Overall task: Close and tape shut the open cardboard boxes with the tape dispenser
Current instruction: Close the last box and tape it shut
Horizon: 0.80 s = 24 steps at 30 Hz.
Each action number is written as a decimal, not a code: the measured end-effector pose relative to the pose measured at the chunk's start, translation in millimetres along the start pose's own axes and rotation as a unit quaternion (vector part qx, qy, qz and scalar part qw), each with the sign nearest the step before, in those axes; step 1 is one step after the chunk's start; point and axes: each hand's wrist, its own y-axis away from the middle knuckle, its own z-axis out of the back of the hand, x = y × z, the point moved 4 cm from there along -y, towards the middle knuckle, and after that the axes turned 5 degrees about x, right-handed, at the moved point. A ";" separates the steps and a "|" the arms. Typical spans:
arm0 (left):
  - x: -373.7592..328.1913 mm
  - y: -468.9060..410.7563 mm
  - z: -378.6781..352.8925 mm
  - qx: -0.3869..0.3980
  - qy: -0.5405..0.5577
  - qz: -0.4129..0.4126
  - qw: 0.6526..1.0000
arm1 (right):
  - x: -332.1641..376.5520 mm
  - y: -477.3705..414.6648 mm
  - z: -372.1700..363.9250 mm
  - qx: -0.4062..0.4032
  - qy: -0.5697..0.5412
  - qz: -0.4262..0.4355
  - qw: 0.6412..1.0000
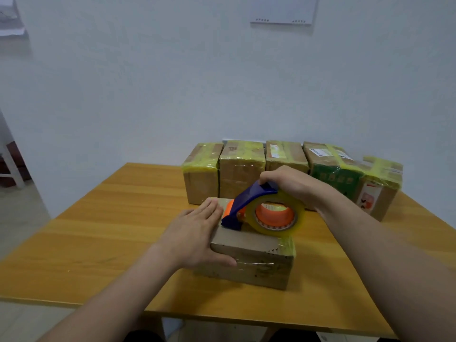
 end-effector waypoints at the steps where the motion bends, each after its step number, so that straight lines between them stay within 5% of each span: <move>1: 1.0 0.0 -2.2 -0.004 0.003 0.001 1.000 | -0.1 0.1 1.6 0.012 -0.006 -0.007 1.000; 13: 2.4 -7.0 -4.4 0.019 0.014 0.046 0.999 | -29.1 12.3 1.7 -0.056 -0.141 -0.037 0.988; 24: 5.4 -4.0 -5.1 0.018 0.020 0.046 0.999 | -26.0 20.3 32.0 0.002 -0.059 -0.055 0.997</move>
